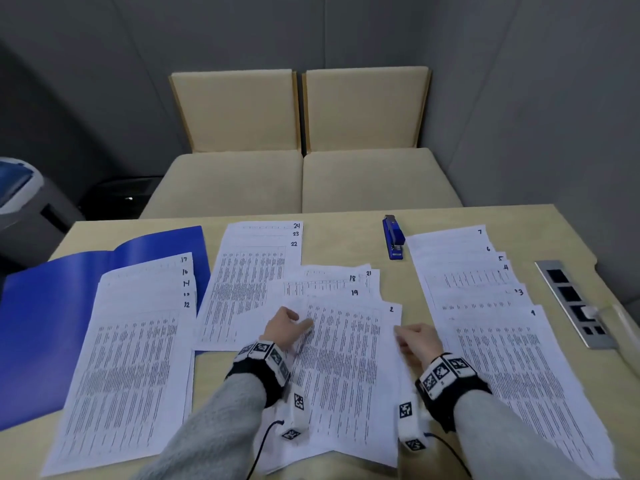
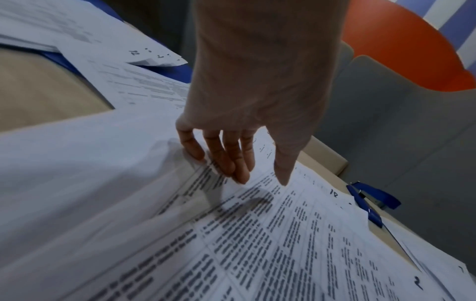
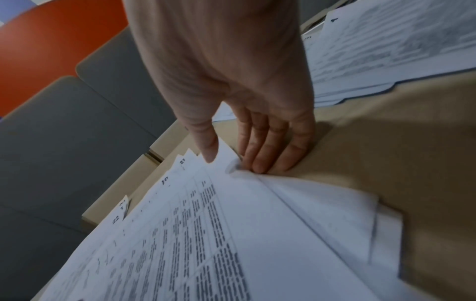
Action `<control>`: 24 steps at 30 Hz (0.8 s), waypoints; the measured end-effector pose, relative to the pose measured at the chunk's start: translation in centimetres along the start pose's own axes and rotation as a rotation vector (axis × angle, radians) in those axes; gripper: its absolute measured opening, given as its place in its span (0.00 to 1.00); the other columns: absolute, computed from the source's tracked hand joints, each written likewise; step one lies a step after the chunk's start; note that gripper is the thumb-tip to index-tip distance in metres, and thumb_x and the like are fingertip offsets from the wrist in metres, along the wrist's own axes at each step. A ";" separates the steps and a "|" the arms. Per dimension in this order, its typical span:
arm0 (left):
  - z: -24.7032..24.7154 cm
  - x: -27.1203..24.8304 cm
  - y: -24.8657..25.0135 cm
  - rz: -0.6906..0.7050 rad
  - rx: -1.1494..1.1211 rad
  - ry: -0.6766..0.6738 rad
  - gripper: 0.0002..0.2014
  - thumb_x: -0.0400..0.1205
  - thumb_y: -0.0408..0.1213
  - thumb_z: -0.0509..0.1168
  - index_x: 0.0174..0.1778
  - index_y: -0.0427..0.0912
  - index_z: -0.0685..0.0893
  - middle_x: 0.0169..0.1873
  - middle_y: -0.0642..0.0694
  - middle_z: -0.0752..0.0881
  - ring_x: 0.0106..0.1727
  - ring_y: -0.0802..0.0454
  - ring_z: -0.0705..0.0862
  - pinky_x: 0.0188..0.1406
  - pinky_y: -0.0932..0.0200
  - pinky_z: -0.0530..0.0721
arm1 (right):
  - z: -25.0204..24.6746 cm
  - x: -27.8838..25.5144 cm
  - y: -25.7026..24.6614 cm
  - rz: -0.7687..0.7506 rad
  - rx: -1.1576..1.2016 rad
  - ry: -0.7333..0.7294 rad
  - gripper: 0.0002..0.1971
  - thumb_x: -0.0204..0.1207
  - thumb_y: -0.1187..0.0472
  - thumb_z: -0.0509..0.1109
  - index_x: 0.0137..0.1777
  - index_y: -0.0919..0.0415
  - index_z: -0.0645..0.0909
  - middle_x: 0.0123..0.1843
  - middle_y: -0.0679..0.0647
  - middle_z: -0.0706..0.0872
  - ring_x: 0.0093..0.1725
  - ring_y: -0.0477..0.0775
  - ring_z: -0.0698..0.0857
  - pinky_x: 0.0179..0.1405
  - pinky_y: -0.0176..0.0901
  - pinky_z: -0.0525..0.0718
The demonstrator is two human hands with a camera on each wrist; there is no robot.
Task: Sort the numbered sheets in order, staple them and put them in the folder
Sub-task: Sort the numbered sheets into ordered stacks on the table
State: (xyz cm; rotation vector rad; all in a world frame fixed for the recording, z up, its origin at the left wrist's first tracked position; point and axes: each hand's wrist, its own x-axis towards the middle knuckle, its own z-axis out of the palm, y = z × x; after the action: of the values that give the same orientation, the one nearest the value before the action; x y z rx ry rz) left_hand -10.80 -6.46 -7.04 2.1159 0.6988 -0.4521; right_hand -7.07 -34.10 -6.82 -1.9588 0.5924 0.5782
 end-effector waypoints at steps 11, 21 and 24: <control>-0.3 -1.1 -1.6 0.216 0.190 0.190 0.03 0.78 0.40 0.67 0.45 0.48 0.80 0.46 0.44 0.83 0.47 0.47 0.83 0.51 0.47 0.85 | -2.0 2.0 0.5 -0.087 -0.095 -0.078 0.07 0.66 0.63 0.71 0.45 0.58 0.82 0.45 0.57 0.89 0.47 0.61 0.87 0.49 0.54 0.87; -2.8 0.2 -1.3 0.225 0.679 0.110 0.37 0.75 0.54 0.71 0.76 0.48 0.63 0.71 0.42 0.67 0.71 0.42 0.67 0.70 0.41 0.71 | -3.2 0.5 0.4 -0.144 -0.318 -0.334 0.22 0.71 0.75 0.57 0.60 0.58 0.82 0.48 0.51 0.87 0.46 0.50 0.84 0.48 0.47 0.83; -3.0 0.4 -0.9 0.227 0.702 0.105 0.37 0.73 0.54 0.72 0.73 0.47 0.65 0.69 0.42 0.68 0.70 0.43 0.69 0.69 0.41 0.73 | -2.0 0.3 0.5 -0.158 -0.300 -0.268 0.17 0.72 0.71 0.60 0.57 0.59 0.82 0.53 0.53 0.88 0.53 0.55 0.86 0.59 0.55 0.84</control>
State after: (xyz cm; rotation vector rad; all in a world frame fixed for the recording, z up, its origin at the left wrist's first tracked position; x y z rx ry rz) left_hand -10.80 -3.46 -6.06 2.8563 0.3701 -0.5112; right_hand -6.88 -36.15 -6.50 -2.1352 0.1888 0.8507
